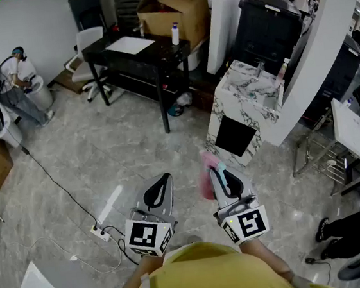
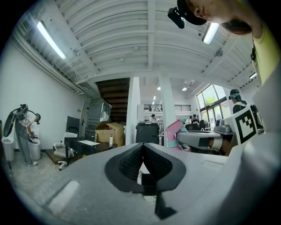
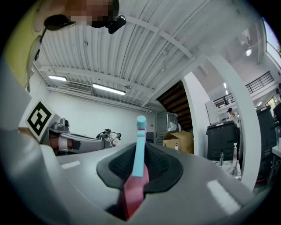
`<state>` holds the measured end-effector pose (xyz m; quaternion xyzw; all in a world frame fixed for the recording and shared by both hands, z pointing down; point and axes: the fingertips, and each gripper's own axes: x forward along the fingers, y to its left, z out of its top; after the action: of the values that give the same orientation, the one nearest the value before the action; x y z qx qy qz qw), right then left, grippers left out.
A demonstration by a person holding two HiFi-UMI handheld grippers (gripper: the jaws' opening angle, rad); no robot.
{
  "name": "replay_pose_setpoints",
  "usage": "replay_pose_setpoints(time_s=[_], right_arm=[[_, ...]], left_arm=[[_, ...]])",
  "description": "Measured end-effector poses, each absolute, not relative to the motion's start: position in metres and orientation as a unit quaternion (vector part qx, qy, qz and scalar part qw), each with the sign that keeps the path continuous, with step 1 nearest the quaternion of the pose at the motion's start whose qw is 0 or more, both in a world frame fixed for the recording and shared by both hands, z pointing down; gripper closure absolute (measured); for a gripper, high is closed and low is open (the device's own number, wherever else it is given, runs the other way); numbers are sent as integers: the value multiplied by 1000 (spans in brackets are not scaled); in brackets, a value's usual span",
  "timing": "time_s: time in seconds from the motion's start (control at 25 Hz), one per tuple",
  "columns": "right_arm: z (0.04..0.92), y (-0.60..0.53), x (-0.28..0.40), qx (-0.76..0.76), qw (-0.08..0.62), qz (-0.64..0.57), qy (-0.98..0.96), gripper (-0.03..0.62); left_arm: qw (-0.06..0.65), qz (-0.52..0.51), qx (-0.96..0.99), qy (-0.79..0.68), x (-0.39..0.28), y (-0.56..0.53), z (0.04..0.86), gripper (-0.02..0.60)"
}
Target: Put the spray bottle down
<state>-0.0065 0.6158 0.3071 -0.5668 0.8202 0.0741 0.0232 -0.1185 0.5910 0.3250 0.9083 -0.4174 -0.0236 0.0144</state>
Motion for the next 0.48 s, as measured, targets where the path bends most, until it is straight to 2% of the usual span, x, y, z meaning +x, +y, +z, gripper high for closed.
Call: replay_pose_setpoints(time_s=[0.48], right_arm=[[324,597,38,-559,42,57,826,548]], left_arm=[[11,-25,911,-411,-67,570,334,578]])
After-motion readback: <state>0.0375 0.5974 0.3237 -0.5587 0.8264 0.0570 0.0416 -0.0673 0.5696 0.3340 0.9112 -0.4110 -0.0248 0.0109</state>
